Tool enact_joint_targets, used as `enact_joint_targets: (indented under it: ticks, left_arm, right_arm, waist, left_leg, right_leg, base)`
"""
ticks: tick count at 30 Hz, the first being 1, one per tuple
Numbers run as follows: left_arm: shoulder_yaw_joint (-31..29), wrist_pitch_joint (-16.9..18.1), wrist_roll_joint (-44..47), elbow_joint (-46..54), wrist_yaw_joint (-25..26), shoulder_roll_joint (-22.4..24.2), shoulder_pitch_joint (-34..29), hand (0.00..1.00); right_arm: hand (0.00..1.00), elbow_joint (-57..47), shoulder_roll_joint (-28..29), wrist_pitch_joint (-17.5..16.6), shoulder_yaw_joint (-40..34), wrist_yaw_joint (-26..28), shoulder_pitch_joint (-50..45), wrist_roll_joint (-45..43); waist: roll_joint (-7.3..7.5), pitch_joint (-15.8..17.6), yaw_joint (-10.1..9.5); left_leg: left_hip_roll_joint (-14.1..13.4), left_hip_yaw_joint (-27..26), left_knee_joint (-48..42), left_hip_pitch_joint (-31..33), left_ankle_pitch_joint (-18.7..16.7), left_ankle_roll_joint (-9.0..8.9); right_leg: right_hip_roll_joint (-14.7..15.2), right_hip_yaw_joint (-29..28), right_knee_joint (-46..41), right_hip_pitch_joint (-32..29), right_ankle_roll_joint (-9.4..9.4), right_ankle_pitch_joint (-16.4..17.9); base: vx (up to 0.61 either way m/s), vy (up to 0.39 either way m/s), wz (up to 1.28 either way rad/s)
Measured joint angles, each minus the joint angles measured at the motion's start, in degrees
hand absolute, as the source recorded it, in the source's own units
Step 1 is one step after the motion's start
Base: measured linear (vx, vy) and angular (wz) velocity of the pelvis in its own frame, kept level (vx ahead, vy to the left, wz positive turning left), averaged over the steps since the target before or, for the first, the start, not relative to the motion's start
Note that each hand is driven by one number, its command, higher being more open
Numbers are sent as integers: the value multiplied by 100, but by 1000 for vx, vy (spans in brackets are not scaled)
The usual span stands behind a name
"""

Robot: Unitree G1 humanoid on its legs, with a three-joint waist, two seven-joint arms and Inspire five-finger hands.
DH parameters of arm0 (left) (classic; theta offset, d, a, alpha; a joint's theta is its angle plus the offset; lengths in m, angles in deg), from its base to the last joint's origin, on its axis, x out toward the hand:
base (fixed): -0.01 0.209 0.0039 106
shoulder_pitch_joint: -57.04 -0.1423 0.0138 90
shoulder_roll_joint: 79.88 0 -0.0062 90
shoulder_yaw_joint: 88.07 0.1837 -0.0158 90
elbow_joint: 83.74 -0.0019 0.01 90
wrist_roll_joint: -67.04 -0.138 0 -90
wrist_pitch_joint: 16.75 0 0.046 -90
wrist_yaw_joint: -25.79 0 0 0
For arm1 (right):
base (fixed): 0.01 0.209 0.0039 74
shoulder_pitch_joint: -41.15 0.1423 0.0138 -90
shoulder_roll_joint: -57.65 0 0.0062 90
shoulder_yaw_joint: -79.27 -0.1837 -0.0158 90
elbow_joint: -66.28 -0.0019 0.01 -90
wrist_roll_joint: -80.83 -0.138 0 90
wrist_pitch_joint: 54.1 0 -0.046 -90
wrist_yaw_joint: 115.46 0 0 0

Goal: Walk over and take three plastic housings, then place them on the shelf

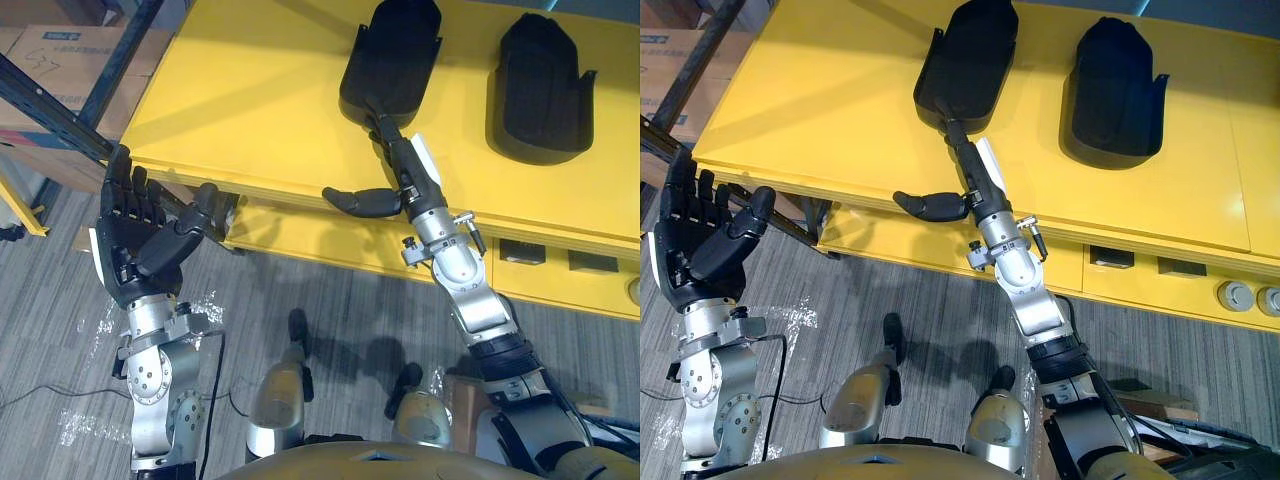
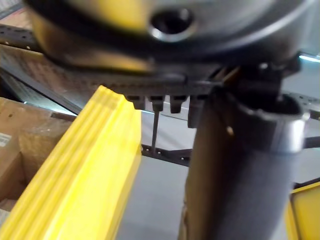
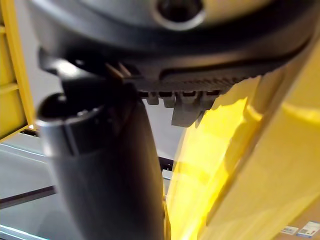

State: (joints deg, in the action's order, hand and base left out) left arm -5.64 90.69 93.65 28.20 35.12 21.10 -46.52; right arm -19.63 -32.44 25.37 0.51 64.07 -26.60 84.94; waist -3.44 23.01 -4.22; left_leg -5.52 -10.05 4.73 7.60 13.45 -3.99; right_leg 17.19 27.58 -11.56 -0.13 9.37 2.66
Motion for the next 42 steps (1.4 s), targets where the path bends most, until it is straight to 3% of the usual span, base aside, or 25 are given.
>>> enact_joint_targets:
  ticks: [8, 13, 18, 20, 24, 27, 35, 39, 42]
  left_arm:
    - [-3, 0, -28, 0, -130, -2, -55, 100]
    - [-9, -2, -861, 6, -129, -29, -102, 100]
    - [-12, -133, -930, 275, -299, -180, -286, 100]
    - [-8, -147, -928, 311, -350, -220, -254, 100]
    - [192, -354, -917, 317, -402, -225, -27, 100]
    - [382, -604, -905, 305, -467, -238, -14, 100]
    - [403, -647, -221, 87, -591, -251, -129, 100]
    - [393, -622, -140, 90, -885, -141, -519, 100]
    - [399, -572, -67, 108, -987, -82, -545, 100]
  right_arm:
    - [100, -795, 1, -44, -183, 620, -517, -335]
    - [100, -1865, 8, -360, -637, 485, -1382, -348]
    - [100, -2076, 326, -465, -1497, 167, -2369, -1004]
    - [100, -2061, 294, -456, -1524, 185, -2453, -1003]
    - [100, -2010, 111, -355, -1430, 390, -2395, -942]
    - [100, -1452, -293, -174, -1082, 410, -1851, -946]
    - [100, -1062, -230, -179, -1101, -363, -1359, -1402]
    - [100, -1411, 653, -805, -1491, -844, -2238, -1627]
    - [100, -1511, 936, -1007, -1632, -1322, -2584, -1530]
  waist:
    - [7, -2, 14]
    - [55, -33, 136]
    - [222, -484, 408]
    - [210, -600, 480]
    - [141, -828, 468]
    - [123, -1092, 433]
    - [159, -1253, 219]
    - [216, -1327, 291]
    - [221, -1356, 339]
  left_leg:
    - [-17, -121, 0, -105, -20, 8]
    - [-28, -328, 6, -420, -155, -29]
    - [-39, -635, 7, -827, -283, -25]
    - [-56, -686, 8, -905, -316, -47]
    - [-123, -717, 16, -1084, -346, -88]
    - [-135, -653, 32, -1118, -361, -104]
    - [-132, -558, 35, -1113, -334, -103]
    - [-125, -599, 36, -1097, -356, -117]
    - [-133, -687, 36, -1096, -379, -130]
  right_leg:
    - [-20, -134, 58, 28, 15, -15]
    - [-43, -273, 262, 253, 46, -39]
    - [-100, -446, 662, 681, 128, -215]
    - [-116, -476, 693, 740, 129, -216]
    - [-191, -483, 774, 938, 127, -216]
    - [-217, -400, 806, 1036, 118, -214]
    - [-241, -275, 891, 1114, 83, -249]
    - [-241, -292, 1001, 1107, 68, -257]
    - [-242, -371, 1033, 1048, 63, -271]
  base:
    - [-4, -31, -7]
    - [12, -35, -20]
    - [95, -29, -28]
    - [67, -27, -18]
    - [11, -29, -6]
    - [-41, -5, 9]
    - [-47, 9, 8]
    - [7, 4, -3]
    - [20, 7, -13]
